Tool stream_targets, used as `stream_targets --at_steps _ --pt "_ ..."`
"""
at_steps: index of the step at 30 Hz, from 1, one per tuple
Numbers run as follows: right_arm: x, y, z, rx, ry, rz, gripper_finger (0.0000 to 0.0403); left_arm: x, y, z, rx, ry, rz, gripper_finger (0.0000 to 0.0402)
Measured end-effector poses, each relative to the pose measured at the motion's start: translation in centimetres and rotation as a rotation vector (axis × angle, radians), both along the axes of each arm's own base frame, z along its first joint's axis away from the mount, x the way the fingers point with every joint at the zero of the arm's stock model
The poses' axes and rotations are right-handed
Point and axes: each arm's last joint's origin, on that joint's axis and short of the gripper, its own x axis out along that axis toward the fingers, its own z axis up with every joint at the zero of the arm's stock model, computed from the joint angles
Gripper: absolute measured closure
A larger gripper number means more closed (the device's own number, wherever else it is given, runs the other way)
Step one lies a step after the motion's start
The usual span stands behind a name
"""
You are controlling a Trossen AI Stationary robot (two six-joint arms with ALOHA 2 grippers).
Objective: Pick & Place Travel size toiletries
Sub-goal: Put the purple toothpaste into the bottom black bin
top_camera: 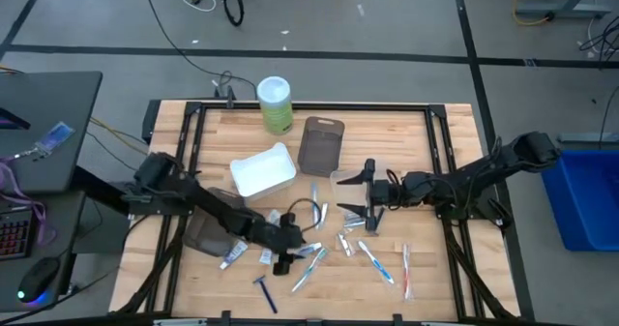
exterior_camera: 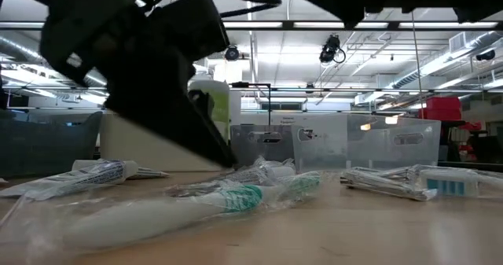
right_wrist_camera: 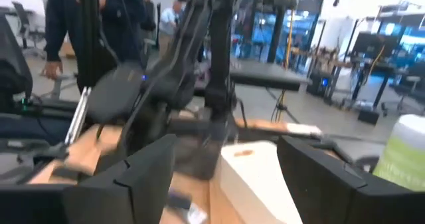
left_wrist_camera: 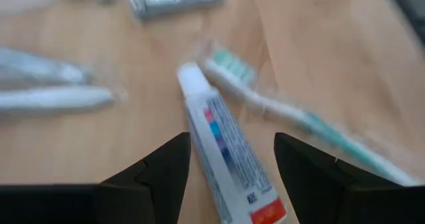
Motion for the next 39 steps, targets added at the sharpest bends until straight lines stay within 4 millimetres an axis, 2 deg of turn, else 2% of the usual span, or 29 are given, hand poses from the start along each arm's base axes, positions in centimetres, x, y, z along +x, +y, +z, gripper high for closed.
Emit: stream_targets --at_steps 4,9,12,17,20,22,25,29,32,36,39 --pt "0.2 0.1 1.3 0.016 -0.075 0.004 0.0135 0.5 -1.0 -1.2 0.006 0.026 0.030 0.0177" --pt "0.2 0.2 1.4 0.022 -0.091 0.010 0.0153 0.3 -1.7 -1.8 0.048 0.060 0.076 0.0189" --pt "0.2 0.2 1.4 0.042 -0.087 0.015 0.0164 -0.1 -1.7 -2.0 0.097 0.073 0.107 0.0221" --pt "0.2 0.2 1.3 0.088 -0.080 0.020 0.0175 0.0 -1.4 -1.9 0.064 0.084 0.117 0.0292" --pt "0.2 0.2 1.1 0.103 -0.060 0.020 0.0181 -0.1 -0.9 -0.9 0.063 0.090 0.112 0.0326" --pt "0.2 0.2 1.0 0.109 -0.045 0.020 0.0184 -0.3 -0.2 0.3 0.081 0.095 0.108 0.0340" --pt "0.2 0.2 0.9 0.138 -0.037 0.021 0.0188 -0.6 1.4 3.5 0.077 0.077 0.149 0.0351" --pt "0.2 0.2 0.7 0.159 -0.023 0.022 0.0194 -2.4 4.1 7.2 0.114 0.100 0.264 0.0354" --pt "0.2 0.2 0.5 0.183 0.000 0.021 0.0199 -4.0 5.5 10.5 0.091 0.051 0.332 0.0355" --pt "0.2 0.2 0.3 0.214 0.021 0.020 0.0205 -7.3 6.6 13.8 0.001 0.056 0.395 0.0354" --pt "0.2 0.3 0.1 0.211 0.041 0.022 0.0208 -10.6 7.4 15.3 -0.108 0.139 0.472 0.0355"
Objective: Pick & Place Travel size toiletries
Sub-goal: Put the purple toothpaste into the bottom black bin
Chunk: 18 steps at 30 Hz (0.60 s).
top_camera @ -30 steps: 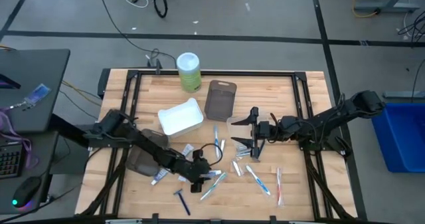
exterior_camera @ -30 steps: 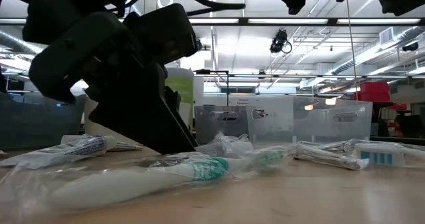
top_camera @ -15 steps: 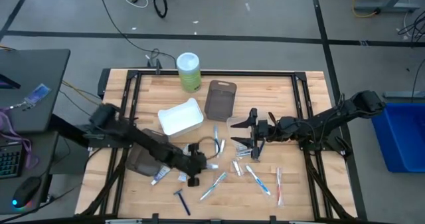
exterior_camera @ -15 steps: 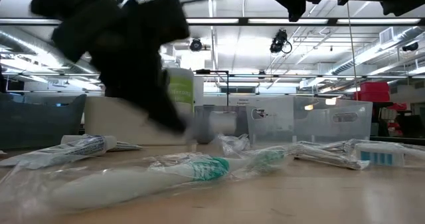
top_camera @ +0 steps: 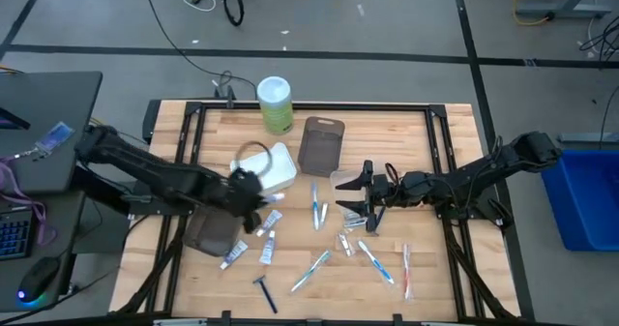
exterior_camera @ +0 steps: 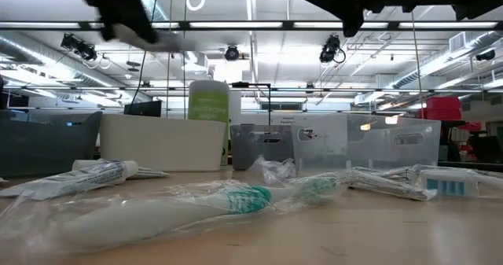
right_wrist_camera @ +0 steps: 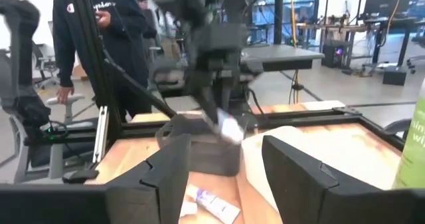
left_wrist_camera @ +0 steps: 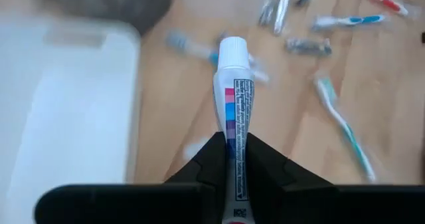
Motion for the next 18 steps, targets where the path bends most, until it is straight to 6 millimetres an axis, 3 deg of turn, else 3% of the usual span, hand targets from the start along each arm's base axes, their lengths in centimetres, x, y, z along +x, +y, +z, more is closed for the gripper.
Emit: stream_targets --at_steps 7,12,18 --pt "-0.1 0.6 -0.1 -0.005 0.012 0.024 0.0208 -6.6 0.7 -0.1 -0.197 0.366 0.223 0.0353" --pt "-0.2 0.6 -0.1 -0.005 0.006 0.026 0.0200 -8.0 -0.6 -1.2 -0.265 0.548 0.282 0.0350" --pt "-0.2 0.6 -0.1 -0.005 0.006 0.025 0.0194 -8.7 -1.8 -4.3 -0.259 0.655 0.360 0.0332"
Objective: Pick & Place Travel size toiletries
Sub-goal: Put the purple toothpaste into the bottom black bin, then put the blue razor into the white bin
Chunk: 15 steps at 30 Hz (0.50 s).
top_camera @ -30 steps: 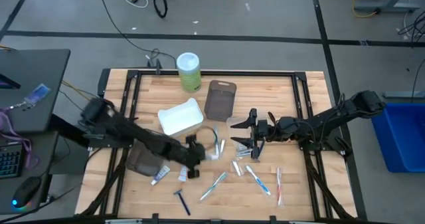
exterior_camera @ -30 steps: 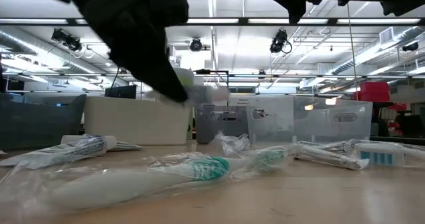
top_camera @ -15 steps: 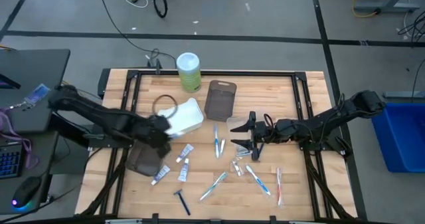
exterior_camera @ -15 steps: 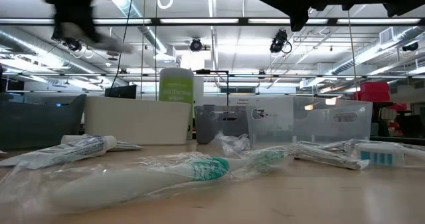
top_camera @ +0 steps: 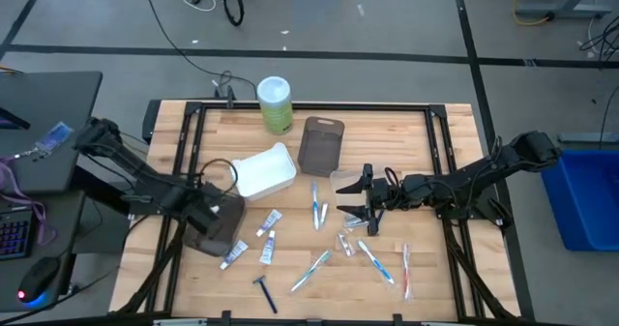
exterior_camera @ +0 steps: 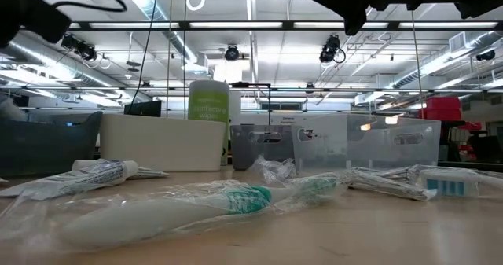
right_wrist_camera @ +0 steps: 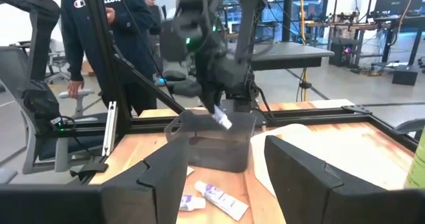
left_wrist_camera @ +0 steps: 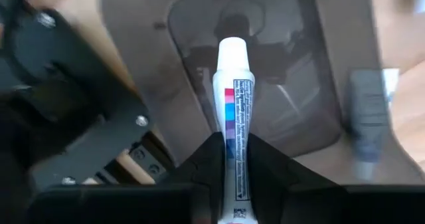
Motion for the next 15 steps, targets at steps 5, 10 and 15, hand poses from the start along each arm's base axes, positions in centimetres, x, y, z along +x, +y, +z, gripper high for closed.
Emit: stream_targets --at_steps 5,10,15 --pt "0.0 0.0 0.0 -0.025 -0.002 0.000 0.0201 0.2 -0.7 -2.0 -0.018 0.002 -0.007 0.0287" --pt "0.0 0.0 0.1 -0.077 -0.016 -0.001 0.0204 0.5 -1.0 -1.7 -0.033 -0.017 -0.023 0.0235" --pt "0.0 -0.1 0.3 -0.105 -0.031 -0.006 0.0188 1.9 -1.2 1.7 0.051 -0.212 -0.081 0.0213"
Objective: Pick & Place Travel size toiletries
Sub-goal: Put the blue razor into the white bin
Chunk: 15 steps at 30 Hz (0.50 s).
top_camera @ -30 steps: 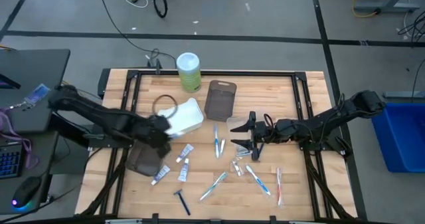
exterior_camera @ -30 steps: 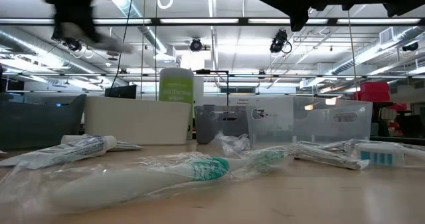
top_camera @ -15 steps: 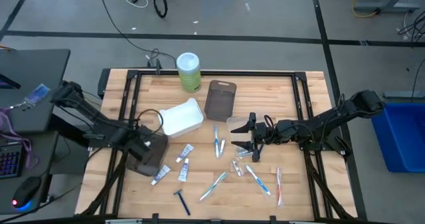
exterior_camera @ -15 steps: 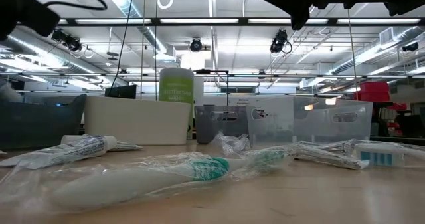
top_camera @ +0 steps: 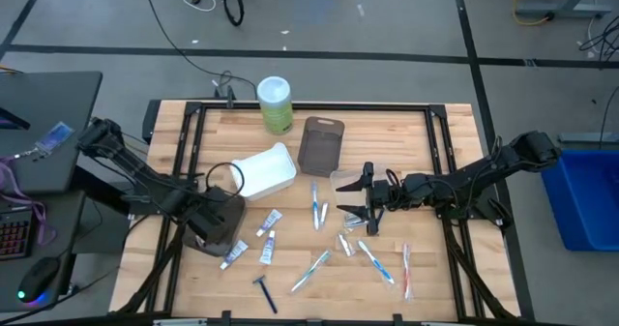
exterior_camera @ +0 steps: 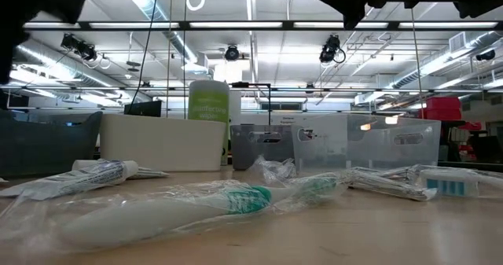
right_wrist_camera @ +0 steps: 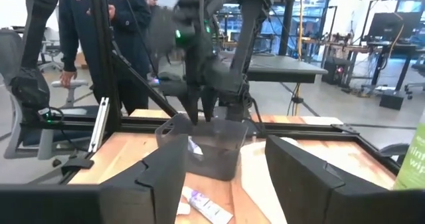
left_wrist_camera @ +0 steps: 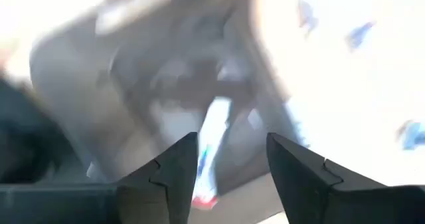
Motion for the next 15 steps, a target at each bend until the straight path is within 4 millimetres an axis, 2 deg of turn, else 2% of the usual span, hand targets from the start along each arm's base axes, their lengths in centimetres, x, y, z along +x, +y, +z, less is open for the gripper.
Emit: stream_targets --at_steps 5,8,11,15 --pt "0.1 -0.2 0.0 0.000 0.000 -0.009 0.0171 1.9 -0.4 5.3 0.149 -0.327 -0.075 0.0218" --pt "0.1 -0.2 0.0 0.000 0.001 -0.009 0.0165 3.5 -1.4 6.8 0.131 -0.512 -0.147 0.0221" --pt "0.1 -0.2 0.0 -0.001 0.003 -0.008 0.0162 5.4 -2.7 6.5 0.102 -0.582 -0.209 0.0222" --pt "0.1 -0.2 -0.1 0.007 0.009 -0.007 0.0160 7.6 -4.2 4.3 0.124 -0.520 -0.310 0.0223"
